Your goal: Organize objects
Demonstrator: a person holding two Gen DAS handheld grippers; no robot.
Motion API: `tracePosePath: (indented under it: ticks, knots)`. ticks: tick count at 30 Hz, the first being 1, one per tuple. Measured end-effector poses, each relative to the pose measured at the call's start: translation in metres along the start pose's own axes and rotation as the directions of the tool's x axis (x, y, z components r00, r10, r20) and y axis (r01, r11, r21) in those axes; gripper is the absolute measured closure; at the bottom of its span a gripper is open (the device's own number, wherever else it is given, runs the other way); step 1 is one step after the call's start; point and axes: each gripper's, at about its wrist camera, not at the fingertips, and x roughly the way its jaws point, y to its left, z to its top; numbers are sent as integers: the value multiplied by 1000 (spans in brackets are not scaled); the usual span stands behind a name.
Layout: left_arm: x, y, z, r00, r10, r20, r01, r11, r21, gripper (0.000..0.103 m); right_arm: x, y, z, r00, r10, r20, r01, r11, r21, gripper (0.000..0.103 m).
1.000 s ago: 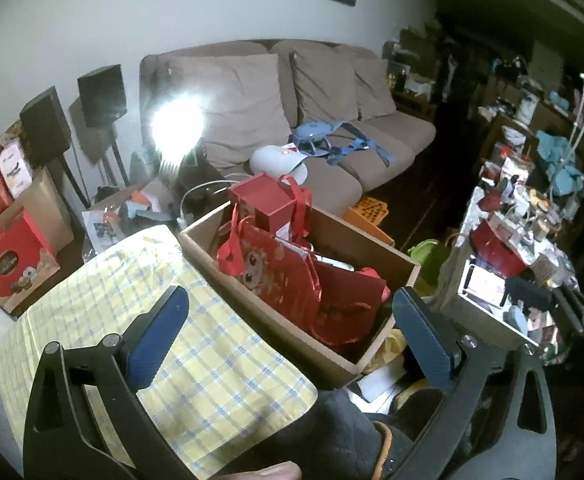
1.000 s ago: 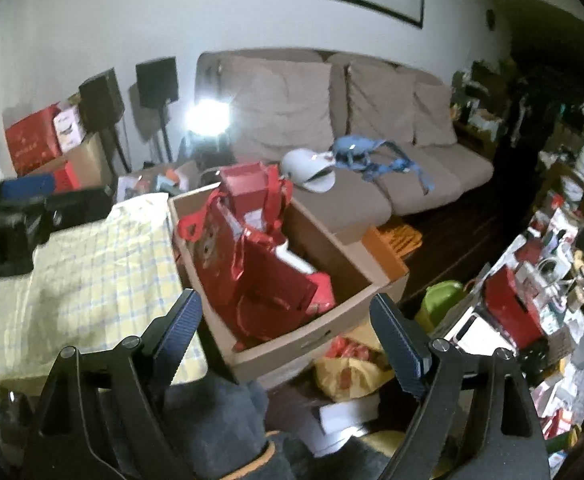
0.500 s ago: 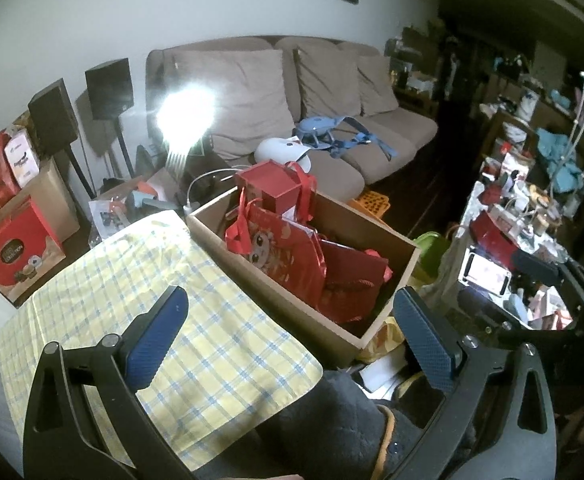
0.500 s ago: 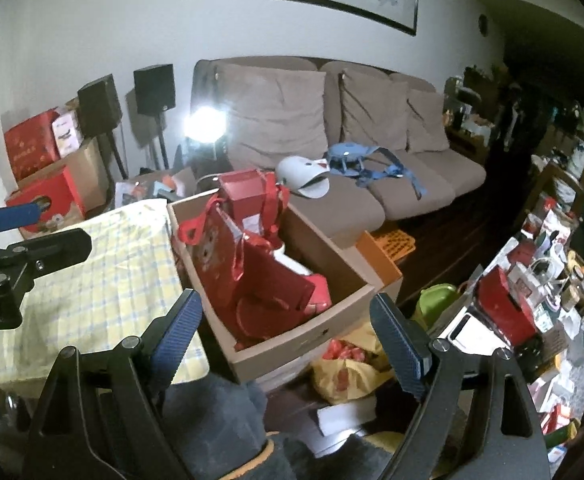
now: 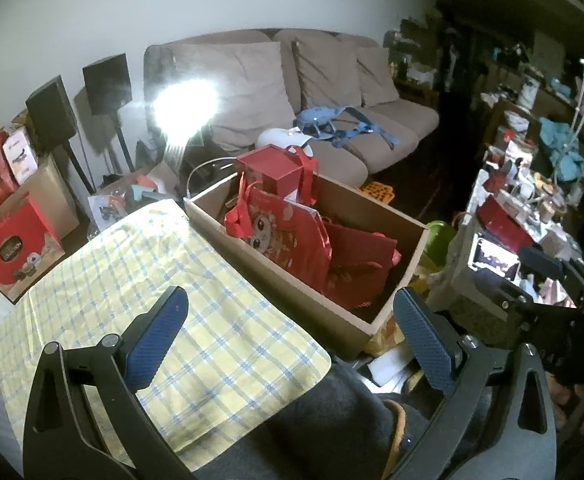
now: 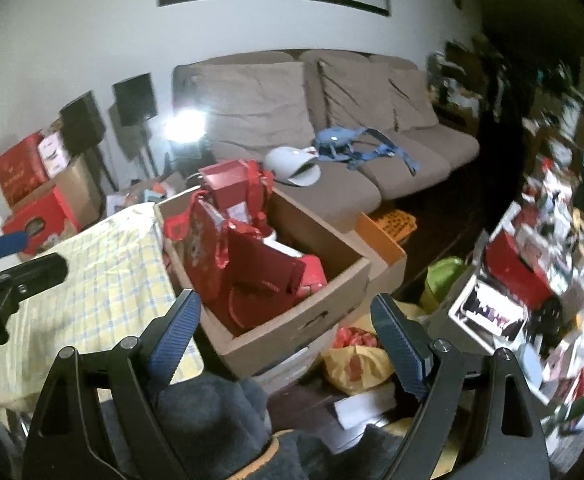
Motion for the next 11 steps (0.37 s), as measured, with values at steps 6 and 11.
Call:
tracePosePath:
  ticks: [6, 11]
  knots:
    - [22, -2, -5, 999, 0, -33, -1, 1000, -3, 1, 22, -5, -11, 999, -34, -34, 34, 999, -8, 15]
    - [39, -3, -11, 997, -14, -72, 12, 1000, -26, 1, 36, -6, -19, 998, -36, -53, 35, 999, -22, 15]
